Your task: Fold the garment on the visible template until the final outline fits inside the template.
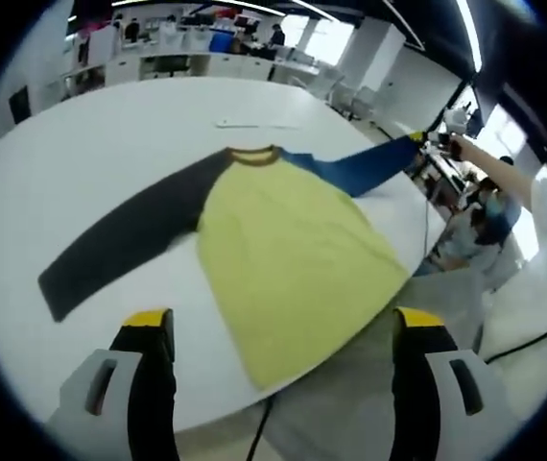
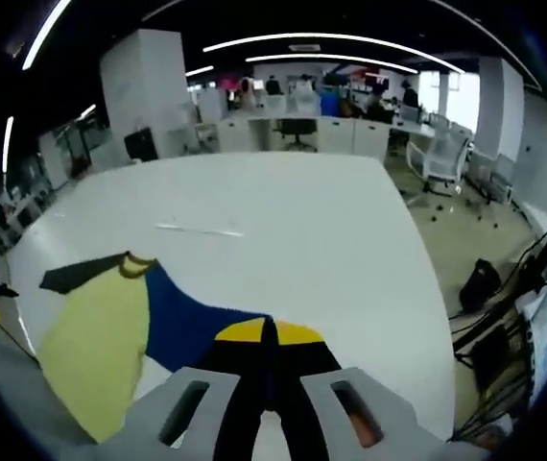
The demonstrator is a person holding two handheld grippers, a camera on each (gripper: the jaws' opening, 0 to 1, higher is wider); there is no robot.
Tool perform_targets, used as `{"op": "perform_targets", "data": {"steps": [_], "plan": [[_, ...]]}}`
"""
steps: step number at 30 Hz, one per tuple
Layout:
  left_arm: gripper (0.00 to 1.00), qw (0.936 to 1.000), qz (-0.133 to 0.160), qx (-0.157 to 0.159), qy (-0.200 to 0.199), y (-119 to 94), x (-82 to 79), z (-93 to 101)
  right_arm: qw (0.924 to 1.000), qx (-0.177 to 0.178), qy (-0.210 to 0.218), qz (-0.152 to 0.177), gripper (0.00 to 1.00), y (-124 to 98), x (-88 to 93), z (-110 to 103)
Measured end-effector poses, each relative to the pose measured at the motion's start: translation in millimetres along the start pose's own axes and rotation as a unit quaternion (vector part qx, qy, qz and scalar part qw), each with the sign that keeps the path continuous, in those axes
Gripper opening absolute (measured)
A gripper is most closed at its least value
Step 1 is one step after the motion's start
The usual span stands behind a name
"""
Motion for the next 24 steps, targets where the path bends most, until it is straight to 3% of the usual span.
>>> {"op": "perform_targets", "data": {"steps": [10,24], "plan": [[0.90,0.9999,0.013,-0.001,0.002,-12.8,9.4,4.7,0.9997,-0.003,-0.020,0.012,0.02,-8.0,-17.6,-24.1],[0.90,0.9998,0.021,-0.003,-0.003,-28.0,24.1,6.2,0.9991,0.004,-0.041,0.010,0.02,-26.6,-27.9,-52.7]]}}
Point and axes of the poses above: the point that each gripper's makers call its tool centre point, and the gripper's own axes: y roughly forward along the fingers, z roughly to its right, x roughly out of its underside, the point moved 5 cm from there along -y, roughly backward along the fingers, and after that the axes turned 15 degrees about y, right-handed, at the moved point
